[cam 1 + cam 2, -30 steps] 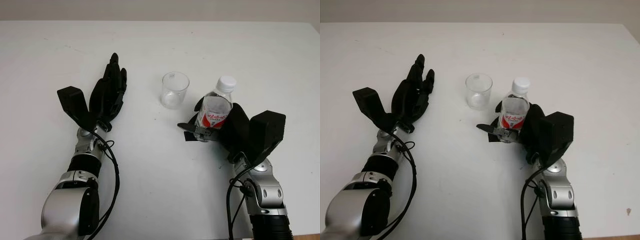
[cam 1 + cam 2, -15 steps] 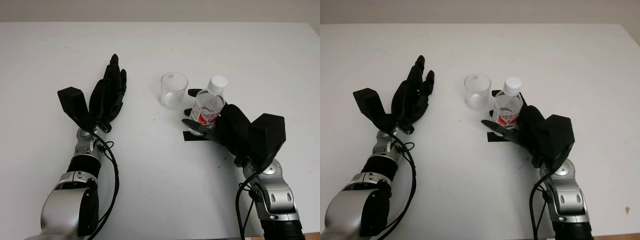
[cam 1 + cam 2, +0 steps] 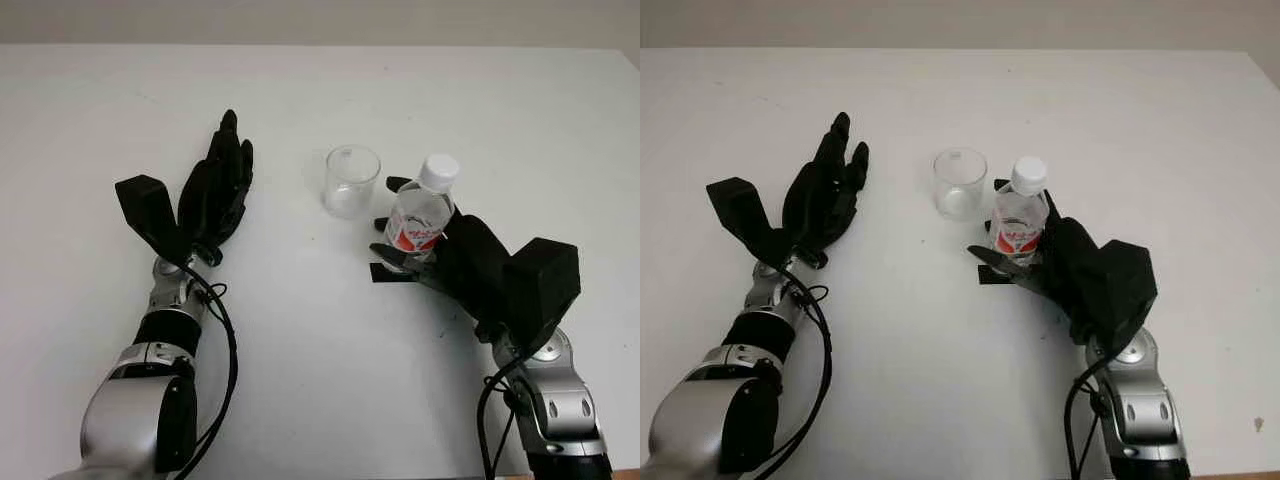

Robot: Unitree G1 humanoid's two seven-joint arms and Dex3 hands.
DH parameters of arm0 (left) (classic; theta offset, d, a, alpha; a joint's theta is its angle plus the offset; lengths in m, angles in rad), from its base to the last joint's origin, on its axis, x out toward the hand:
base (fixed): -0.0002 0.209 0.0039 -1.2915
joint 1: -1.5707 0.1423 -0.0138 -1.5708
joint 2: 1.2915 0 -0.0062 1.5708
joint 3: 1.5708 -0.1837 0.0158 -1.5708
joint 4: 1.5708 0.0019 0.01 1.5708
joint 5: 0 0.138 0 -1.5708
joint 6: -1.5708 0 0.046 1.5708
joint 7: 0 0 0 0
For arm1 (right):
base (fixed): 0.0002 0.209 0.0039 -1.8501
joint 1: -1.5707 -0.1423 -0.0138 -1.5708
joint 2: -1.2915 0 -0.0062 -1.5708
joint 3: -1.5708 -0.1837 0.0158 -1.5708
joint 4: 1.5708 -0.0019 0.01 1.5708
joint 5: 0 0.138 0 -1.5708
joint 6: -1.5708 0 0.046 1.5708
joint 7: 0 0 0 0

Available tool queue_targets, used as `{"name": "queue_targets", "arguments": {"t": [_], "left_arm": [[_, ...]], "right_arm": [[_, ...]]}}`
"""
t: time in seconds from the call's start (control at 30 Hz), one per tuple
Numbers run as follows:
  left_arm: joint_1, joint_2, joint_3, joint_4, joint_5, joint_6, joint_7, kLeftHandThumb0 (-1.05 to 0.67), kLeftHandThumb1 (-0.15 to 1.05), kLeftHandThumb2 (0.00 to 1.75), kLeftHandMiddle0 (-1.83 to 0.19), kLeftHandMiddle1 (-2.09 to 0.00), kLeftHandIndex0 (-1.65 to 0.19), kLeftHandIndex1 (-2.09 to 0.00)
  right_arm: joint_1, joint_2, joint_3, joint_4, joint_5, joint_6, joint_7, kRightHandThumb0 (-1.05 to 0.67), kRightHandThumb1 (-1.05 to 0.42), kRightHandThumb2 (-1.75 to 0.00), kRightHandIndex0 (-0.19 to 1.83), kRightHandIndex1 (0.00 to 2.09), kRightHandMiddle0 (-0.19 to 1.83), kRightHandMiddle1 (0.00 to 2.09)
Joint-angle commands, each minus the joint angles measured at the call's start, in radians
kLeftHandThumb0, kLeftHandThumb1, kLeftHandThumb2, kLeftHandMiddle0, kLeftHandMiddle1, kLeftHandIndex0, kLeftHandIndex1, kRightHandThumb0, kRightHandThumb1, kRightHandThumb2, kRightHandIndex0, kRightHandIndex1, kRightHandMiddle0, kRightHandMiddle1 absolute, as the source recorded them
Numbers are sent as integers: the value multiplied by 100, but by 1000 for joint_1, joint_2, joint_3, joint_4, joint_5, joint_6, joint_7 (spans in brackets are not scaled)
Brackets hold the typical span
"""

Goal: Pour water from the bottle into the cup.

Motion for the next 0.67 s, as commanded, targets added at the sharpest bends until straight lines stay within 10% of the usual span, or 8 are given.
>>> {"name": "queue_targets", "arguments": {"t": [0.0, 0.63], "left_arm": [[2, 9, 5, 12, -3, -5, -6, -81, 105, 63, 19, 0, 19, 0], [2, 9, 1, 11, -1, -1, -1, -82, 105, 61, 19, 0, 19, 0]], "right_arm": [[43, -20, -33, -17, -18, 5, -25, -74, -87, -6, -14, 20, -18, 44], [62, -53, -116, -32, 29, -100, 23, -90, -90, -6, -19, 1, -18, 9]]}}
